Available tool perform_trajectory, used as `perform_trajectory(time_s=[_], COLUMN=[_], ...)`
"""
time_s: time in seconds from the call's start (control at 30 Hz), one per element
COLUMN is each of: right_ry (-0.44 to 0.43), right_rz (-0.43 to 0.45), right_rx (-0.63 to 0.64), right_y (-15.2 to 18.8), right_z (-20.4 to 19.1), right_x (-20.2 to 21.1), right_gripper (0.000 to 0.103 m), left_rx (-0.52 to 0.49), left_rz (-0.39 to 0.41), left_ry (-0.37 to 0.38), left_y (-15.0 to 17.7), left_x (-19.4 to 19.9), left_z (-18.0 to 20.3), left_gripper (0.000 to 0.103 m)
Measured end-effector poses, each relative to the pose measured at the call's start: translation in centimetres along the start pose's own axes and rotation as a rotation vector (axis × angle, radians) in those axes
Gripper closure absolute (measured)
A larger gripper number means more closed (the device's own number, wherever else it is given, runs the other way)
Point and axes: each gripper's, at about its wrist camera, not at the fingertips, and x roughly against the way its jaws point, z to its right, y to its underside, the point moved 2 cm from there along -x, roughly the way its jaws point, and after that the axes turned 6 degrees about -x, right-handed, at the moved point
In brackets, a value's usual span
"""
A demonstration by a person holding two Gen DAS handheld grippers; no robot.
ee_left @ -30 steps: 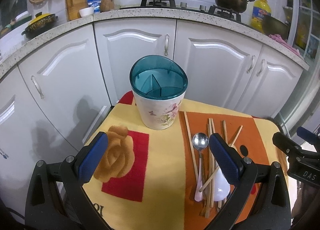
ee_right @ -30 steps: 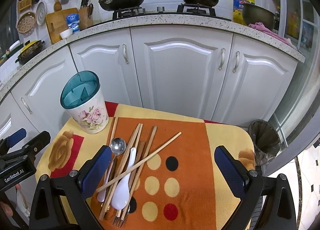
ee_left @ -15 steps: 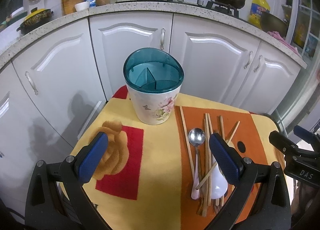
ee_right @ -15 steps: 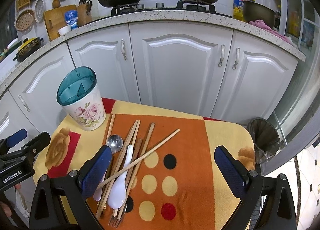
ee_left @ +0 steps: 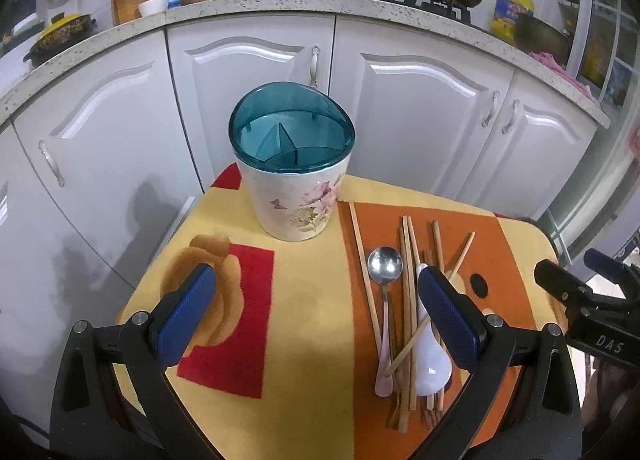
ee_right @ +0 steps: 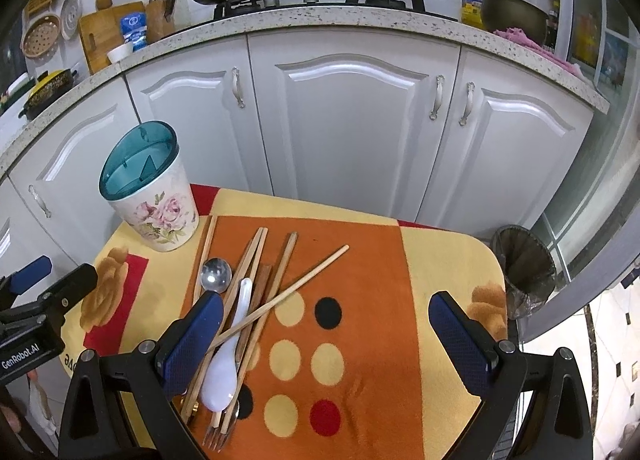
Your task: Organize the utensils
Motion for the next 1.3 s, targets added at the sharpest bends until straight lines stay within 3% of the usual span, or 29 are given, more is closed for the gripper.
perform_trajectory(time_s=[0.77, 1.1, 1.17, 1.23, 1.3], right_ry=[-0.017, -0.065, -0.084, -0.101, -0.127], right_rz=[-0.029, -0.059, -0.08, -0.103, -0.138], right_rx=[-0.009, -0.001, 0.001, 0.004, -0.006], right_y=[0.1, 0.6, 0.8, 1.0, 1.2], right_z=[0.5, 0.4, 0.4, 0.4, 0.5], right_x=[-0.8, -2.1, -2.8, -3.6, -4.9], right_gripper=[0.001, 0.001, 0.004, 0.017, 0.022], left_rx=[0.007, 0.019, 0.012, 0.005, -0.001], left_rz=[-0.016, -0.05, -0.069, -0.084, -0.097], left_ry=[0.013, 0.02, 0.04, 0.076, 0.109], left_y=[0.2, 0.8, 1.0, 1.1, 1.2], left_x=[-1.0, -2.6, -3.2, -3.9, -4.7], left_z=[0.0, -0.7, -0.7, -0.5, -0.3], left_gripper=[0.001, 0.003, 0.007, 0.014, 0.021])
